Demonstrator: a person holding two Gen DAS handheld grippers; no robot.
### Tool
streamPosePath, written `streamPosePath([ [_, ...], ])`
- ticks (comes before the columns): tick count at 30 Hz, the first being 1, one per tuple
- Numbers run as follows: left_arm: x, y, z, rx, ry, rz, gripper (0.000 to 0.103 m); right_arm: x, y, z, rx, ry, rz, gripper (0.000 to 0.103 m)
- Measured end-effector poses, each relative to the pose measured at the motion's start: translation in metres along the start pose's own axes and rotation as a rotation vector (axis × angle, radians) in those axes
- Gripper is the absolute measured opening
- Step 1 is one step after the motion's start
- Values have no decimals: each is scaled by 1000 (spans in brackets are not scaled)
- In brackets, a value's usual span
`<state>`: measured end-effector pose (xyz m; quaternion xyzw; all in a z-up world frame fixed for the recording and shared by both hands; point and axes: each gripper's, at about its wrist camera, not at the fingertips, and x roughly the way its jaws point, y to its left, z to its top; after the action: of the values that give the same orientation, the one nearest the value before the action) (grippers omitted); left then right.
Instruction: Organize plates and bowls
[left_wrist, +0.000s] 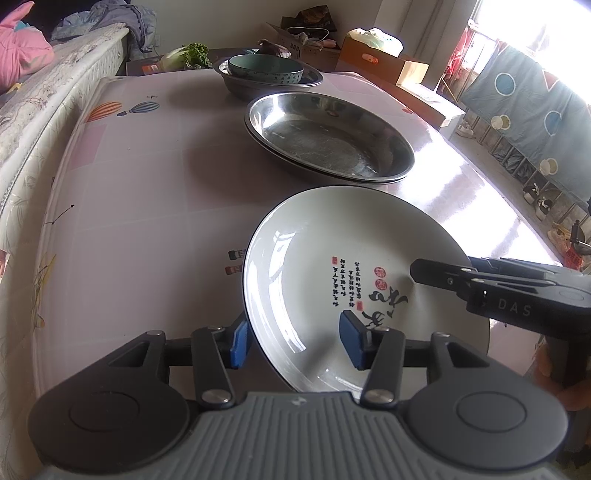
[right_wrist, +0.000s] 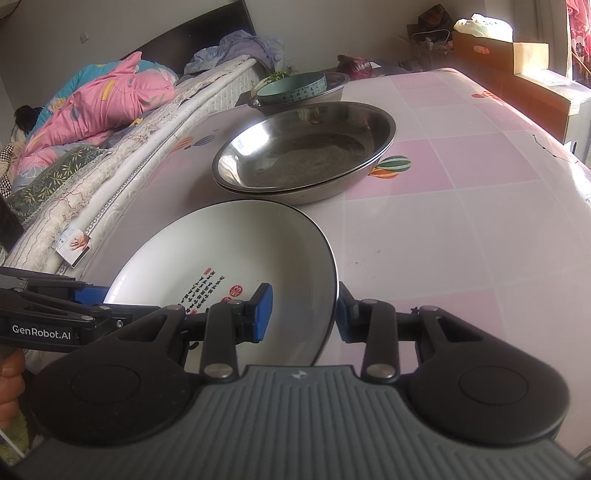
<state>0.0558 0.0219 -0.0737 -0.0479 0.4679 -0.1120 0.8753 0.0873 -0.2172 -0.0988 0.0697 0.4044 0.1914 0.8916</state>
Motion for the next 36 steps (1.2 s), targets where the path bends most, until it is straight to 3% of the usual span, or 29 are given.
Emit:
streamPosePath([
  [36,0,0,0,0,0,0,51,0,0,0,-1,0,1,40],
])
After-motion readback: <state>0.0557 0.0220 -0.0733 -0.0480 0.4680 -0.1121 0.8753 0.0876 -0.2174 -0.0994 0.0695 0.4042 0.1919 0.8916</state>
